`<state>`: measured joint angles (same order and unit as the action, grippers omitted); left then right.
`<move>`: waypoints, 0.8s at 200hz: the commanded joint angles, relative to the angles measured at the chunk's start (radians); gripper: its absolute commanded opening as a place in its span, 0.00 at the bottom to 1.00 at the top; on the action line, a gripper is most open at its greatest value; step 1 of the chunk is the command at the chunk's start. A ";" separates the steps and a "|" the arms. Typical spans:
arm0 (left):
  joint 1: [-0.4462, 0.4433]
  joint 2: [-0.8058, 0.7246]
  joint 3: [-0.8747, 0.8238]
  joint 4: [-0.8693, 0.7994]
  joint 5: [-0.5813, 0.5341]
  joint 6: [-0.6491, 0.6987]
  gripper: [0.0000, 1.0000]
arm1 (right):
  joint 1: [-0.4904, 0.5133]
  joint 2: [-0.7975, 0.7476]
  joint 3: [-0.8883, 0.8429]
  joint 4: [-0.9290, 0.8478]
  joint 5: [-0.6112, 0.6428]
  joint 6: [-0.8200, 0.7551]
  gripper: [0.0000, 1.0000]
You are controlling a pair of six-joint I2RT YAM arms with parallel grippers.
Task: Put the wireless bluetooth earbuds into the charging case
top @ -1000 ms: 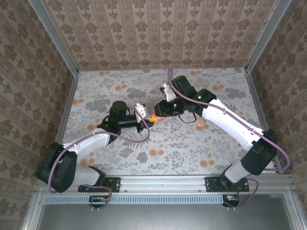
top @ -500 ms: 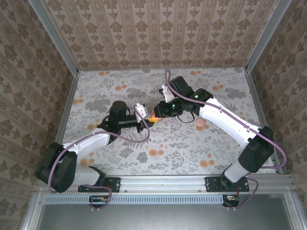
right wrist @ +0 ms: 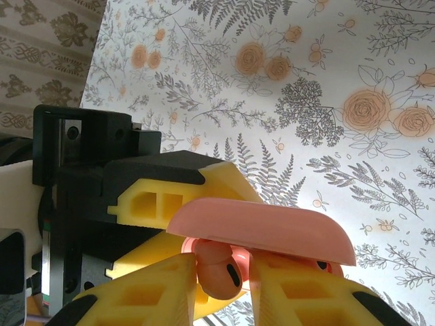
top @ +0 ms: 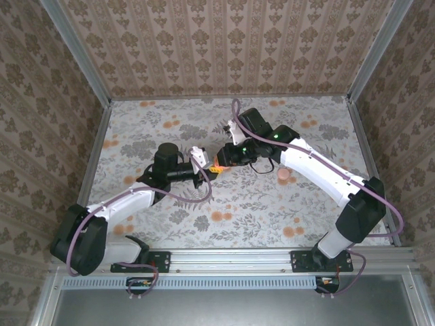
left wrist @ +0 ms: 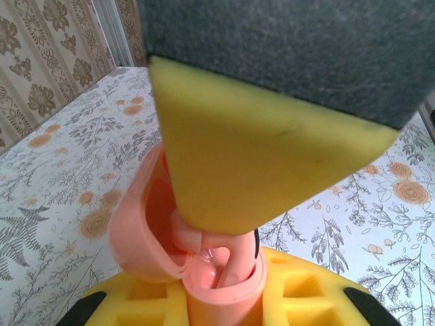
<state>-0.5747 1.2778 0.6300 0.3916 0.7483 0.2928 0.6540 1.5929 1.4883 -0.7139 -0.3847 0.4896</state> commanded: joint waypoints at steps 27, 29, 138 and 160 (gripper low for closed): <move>-0.001 -0.028 0.026 0.007 0.026 0.019 0.18 | -0.004 0.021 0.034 -0.001 -0.014 0.024 0.23; -0.001 -0.028 0.027 0.007 0.025 0.019 0.18 | -0.004 0.019 0.033 -0.002 -0.012 0.028 0.23; 0.000 -0.043 0.033 -0.030 -0.052 0.032 0.18 | 0.028 -0.029 -0.078 0.110 0.036 0.323 0.19; -0.001 -0.046 0.034 -0.036 -0.073 0.033 0.17 | 0.033 -0.045 -0.118 0.156 0.053 0.385 0.19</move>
<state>-0.5747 1.2671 0.6300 0.3325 0.6865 0.2981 0.6724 1.5799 1.4132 -0.6140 -0.3630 0.7708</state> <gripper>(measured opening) 0.201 0.194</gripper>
